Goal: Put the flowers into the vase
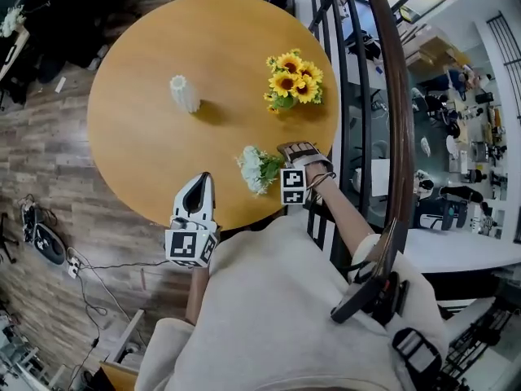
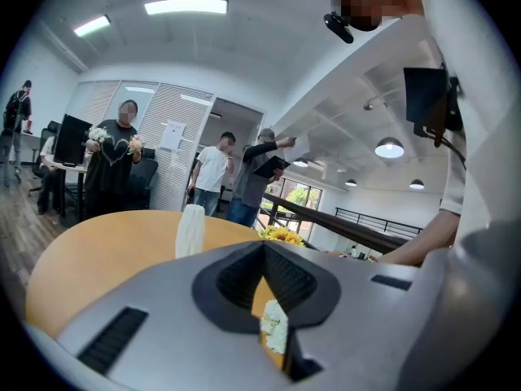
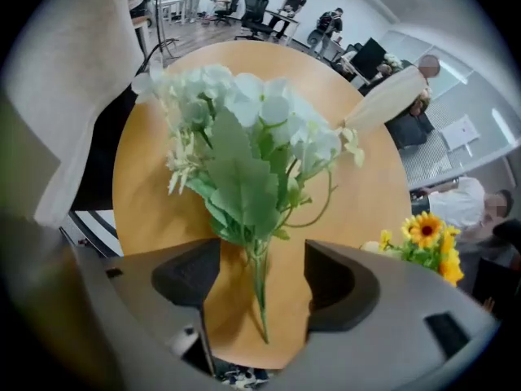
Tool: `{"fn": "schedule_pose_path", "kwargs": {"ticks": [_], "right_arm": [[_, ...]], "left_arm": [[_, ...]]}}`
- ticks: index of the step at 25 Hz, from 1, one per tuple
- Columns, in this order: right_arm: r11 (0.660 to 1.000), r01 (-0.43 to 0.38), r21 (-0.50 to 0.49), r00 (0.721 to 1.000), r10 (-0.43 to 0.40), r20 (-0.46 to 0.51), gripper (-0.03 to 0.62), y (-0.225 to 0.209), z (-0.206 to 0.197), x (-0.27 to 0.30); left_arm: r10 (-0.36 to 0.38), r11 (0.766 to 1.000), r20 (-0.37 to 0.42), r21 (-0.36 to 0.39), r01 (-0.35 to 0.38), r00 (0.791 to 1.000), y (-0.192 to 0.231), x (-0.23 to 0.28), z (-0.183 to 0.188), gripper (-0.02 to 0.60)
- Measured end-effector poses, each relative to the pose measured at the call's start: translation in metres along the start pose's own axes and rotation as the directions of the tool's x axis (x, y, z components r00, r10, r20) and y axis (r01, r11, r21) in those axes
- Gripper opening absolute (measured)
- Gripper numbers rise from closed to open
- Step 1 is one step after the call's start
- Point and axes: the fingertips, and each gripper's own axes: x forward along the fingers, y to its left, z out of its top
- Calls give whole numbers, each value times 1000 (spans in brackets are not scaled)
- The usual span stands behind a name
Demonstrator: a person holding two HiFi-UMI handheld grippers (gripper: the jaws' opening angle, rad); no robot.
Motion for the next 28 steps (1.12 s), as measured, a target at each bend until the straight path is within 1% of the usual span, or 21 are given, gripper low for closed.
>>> {"fn": "schedule_pose_path", "kwargs": {"ticks": [3, 4, 5, 6, 8, 11, 15, 16, 18, 20, 21, 22, 23, 24, 25, 26, 28], "right_arm": [[999, -7, -46, 1000, 8, 12, 314, -4, 8, 7], [999, -8, -54, 1000, 9, 16, 293, -4, 10, 9], [998, -2, -65, 1000, 4, 19, 241, -4, 12, 10], [997, 6, -77, 1000, -5, 22, 163, -4, 13, 10], [996, 21, -89, 999, -18, 28, 104, -4, 14, 11], [997, 43, -66, 998, -40, 50, 87, -8, 17, 9], [996, 87, -19, 994, -86, 69, 86, -17, 17, 1], [995, 104, 12, 991, -104, 82, 86, -21, 18, -3], [985, 135, 104, 981, -147, 123, 86, -33, 23, -17], [961, 158, 227, 963, -201, 180, 86, -51, 32, -36], [941, 161, 299, 949, -231, 214, 86, -61, 38, -48], [913, 153, 377, 932, -260, 252, 86, -72, 44, -60], [878, 132, 460, 910, -291, 294, 86, -83, 50, -72], [834, 96, 544, 884, -322, 338, 84, -94, 56, -84], [781, 45, 623, 853, -354, 383, 84, -103, 60, -96], [721, -21, 693, 817, -387, 427, 84, -113, 63, -106], [586, -184, 789, 729, -457, 509, 83, -130, 65, -125]], "left_arm": [[25, 1000, 2, -4, -25, 1000, 3, -5, -1, 6], [33, 999, 2, -5, -33, 999, 4, -7, -1, 6], [39, 999, 2, -5, -39, 999, 5, -8, -1, 6], [44, 999, 3, -6, -44, 999, 6, -10, -1, 6], [52, 999, 5, -7, -52, 999, 7, -11, 0, 6], [56, 998, 7, -5, -56, 998, 9, -11, 0, 6], [39, 999, 9, 2, -39, 999, 6, -6, 0, 6], [32, 999, 11, 4, -32, 999, 4, -5, 1, 6], [19, 1000, 15, 11, -19, 1000, 2, -3, 3, 6], [11, 1000, 19, 16, -12, 1000, 0, -1, 4, 7], [9, 1000, 22, 17, -9, 1000, 0, -1, 4, 6], [7, 1000, 25, 20, -7, 1000, -1, -1, 5, 6], [5, 1000, 28, 22, -6, 1000, -1, -1, 6, 6], [3, 1000, 31, 25, -4, 1000, -1, -1, 8, 6], [2, 1000, 35, 27, -3, 999, -2, -1, 9, 6], [2, 1000, 38, 28, -3, 999, -2, -1, 10, 6], [3, 1000, 44, 30, -5, 999, -1, -1, 12, 6]]}}
